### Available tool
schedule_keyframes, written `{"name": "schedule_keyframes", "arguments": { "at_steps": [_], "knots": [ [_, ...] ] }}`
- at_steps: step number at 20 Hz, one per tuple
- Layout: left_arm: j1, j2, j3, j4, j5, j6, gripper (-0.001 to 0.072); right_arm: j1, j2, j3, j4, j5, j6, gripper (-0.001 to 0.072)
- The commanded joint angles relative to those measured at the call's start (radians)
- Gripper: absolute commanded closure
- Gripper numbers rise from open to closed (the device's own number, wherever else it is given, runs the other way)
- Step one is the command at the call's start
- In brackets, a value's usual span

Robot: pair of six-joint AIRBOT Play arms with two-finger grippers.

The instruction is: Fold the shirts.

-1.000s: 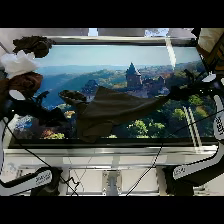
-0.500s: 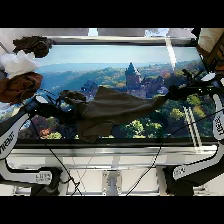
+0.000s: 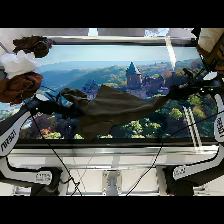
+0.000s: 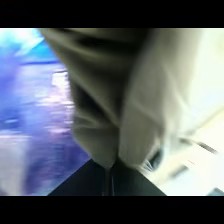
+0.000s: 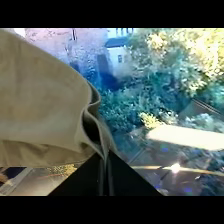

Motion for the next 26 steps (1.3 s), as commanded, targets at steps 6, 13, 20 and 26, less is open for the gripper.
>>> {"name": "schedule_keyframes", "arguments": {
  "at_steps": [6,13,20,26],
  "knots": [
    [0.002,0.231,0.312,-0.463,-0.179,0.116,0.0697,-0.142,0.352,0.001,0.111,0.054,-0.010,0.0689],
    [0.048,0.530,0.606,-0.511,-0.098,0.092,0.0697,-0.508,0.770,0.134,0.459,0.087,-0.090,0.0691],
    [0.052,0.677,0.819,-0.179,0.108,0.018,0.0699,-0.535,0.793,0.434,0.644,0.066,-0.109,0.0692],
    [0.052,0.665,0.846,0.773,-0.047,-0.365,0.0700,-0.535,0.708,0.500,0.389,-0.019,-0.042,0.0693]
  ]
}}
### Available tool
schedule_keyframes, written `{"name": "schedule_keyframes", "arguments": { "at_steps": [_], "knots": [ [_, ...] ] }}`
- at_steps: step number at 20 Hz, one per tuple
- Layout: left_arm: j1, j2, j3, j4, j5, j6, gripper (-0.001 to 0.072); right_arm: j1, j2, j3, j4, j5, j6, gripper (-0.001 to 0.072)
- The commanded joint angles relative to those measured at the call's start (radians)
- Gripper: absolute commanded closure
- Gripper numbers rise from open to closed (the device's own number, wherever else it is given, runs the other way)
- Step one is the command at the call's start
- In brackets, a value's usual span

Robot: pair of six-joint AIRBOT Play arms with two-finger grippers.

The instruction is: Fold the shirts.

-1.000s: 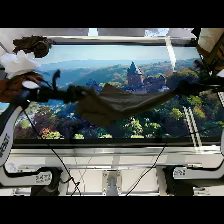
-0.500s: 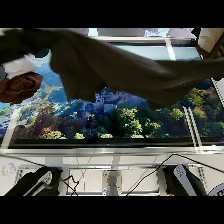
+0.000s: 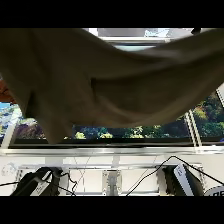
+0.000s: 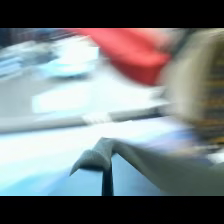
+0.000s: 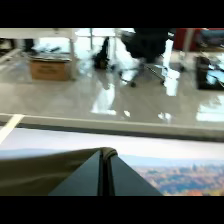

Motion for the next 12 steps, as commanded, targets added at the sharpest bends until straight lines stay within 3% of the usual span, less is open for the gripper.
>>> {"name": "schedule_keyframes", "arguments": {
  "at_steps": [1,6,9,12],
  "knots": [
    [0.001,-0.008,0.018,0.503,-0.137,-0.176,0.0700,-0.002,-0.063,0.032,-0.102,-0.006,0.053,0.0692],
    [0.000,-0.002,0.018,0.411,-0.200,-0.134,0.0699,0.005,-0.060,0.032,-0.084,-0.010,0.052,0.0692],
    [0.000,0.017,0.018,0.283,-0.216,-0.093,0.0700,0.125,-0.041,0.032,-0.104,0.016,0.048,0.0692],
    [0.000,0.055,0.027,0.178,-0.233,-0.062,0.0699,0.279,0.006,0.032,-0.248,0.032,0.050,0.0691]
  ]
}}
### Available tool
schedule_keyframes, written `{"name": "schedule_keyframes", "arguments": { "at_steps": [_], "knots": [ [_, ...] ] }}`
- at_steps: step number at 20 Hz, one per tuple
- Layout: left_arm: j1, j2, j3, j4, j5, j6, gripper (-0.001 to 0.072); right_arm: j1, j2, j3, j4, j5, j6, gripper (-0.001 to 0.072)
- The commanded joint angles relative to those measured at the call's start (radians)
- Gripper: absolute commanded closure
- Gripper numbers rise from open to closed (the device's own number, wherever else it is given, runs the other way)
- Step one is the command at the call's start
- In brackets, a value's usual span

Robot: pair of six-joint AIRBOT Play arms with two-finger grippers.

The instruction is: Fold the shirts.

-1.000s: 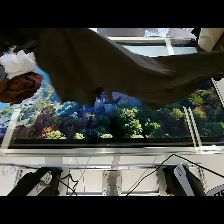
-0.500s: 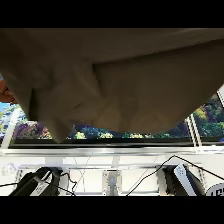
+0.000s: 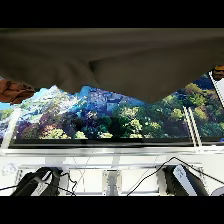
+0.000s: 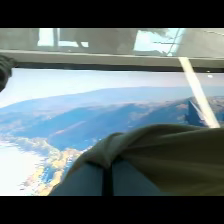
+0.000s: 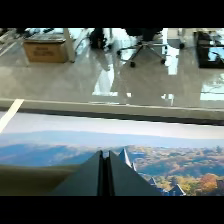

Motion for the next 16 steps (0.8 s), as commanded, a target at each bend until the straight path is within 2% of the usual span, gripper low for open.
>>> {"name": "schedule_keyframes", "arguments": {
  "at_steps": [1,5,8,12,16],
  "knots": [
    [0.000,0.041,0.019,-0.140,-0.035,0.033,0.0699,0.163,0.060,0.001,-0.188,0.026,0.008,0.0692],
    [0.000,0.062,0.119,-0.209,-0.119,0.051,0.0700,0.339,0.195,0.001,-0.550,0.024,0.048,0.0692],
    [0.000,0.062,0.153,-0.212,-0.183,0.051,0.0701,0.490,0.244,0.001,-0.718,0.037,0.092,0.0692],
    [0.000,-0.003,0.147,-0.204,-0.279,0.049,0.0701,0.602,0.168,0.000,-0.778,0.091,0.119,0.0691],
    [-0.002,-0.163,0.004,-0.208,-0.423,0.051,0.0700,0.611,-0.056,-0.004,-0.730,0.108,0.110,0.0691]
  ]
}}
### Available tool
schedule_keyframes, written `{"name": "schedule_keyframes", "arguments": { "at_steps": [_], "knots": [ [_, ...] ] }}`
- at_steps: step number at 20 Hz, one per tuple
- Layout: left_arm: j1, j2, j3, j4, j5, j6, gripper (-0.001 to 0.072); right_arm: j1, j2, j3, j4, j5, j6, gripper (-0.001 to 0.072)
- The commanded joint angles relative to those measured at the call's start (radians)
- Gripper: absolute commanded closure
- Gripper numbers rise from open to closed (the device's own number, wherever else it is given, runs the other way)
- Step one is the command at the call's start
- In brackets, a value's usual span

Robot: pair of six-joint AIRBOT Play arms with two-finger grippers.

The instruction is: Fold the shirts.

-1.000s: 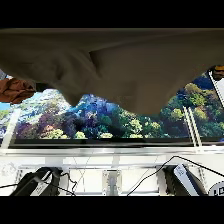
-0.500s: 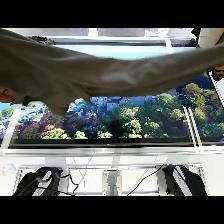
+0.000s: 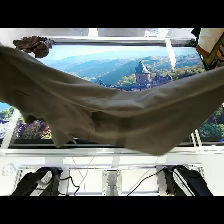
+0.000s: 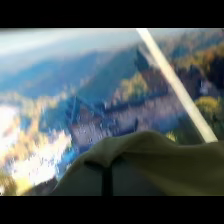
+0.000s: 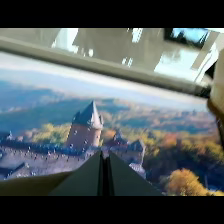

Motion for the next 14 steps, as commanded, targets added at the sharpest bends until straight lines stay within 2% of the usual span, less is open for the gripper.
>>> {"name": "schedule_keyframes", "arguments": {
  "at_steps": [1,3,4,7,9,11,12,13,14],
  "knots": [
    [-0.003,-0.134,-0.148,-0.004,-0.108,0.010,0.0700,0.026,-0.195,-0.026,0.015,0.016,0.001,0.0691],
    [-0.017,-0.235,-0.304,0.003,-0.053,0.054,0.0700,0.026,-0.340,-0.107,0.032,-0.004,-0.005,0.0691],
    [-0.028,-0.299,-0.374,0.020,0.014,0.077,0.0700,0.026,-0.420,-0.156,0.037,-0.030,-0.009,0.0691],
    [-0.056,-0.542,-0.434,0.100,0.319,0.069,0.0700,0.026,-0.667,-0.254,0.076,-0.192,-0.008,0.0691],
    [-0.056,-0.717,-0.354,0.088,0.574,-0.013,0.0699,0.024,-0.816,-0.255,0.137,-0.355,-0.010,0.0691],
    [-0.056,-0.864,-0.192,0.001,0.732,-0.036,0.0675,0.026,-0.896,-0.255,0.192,-0.624,-0.009,0.0689],
    [-0.056,-0.918,-0.102,-0.072,0.780,-0.016,0.0408,0.029,-0.908,-0.255,0.214,-0.767,-0.009,0.0687],
    [-0.056,-0.949,-0.032,-0.132,0.823,0.029,0.0069,0.033,-0.908,-0.255,0.216,-0.882,-0.009,0.0669],
    [-0.055,-0.965,0.023,-0.164,0.867,0.048,-0.0007,0.033,-0.902,-0.255,0.217,-0.970,-0.006,0.0498]
  ]
}}
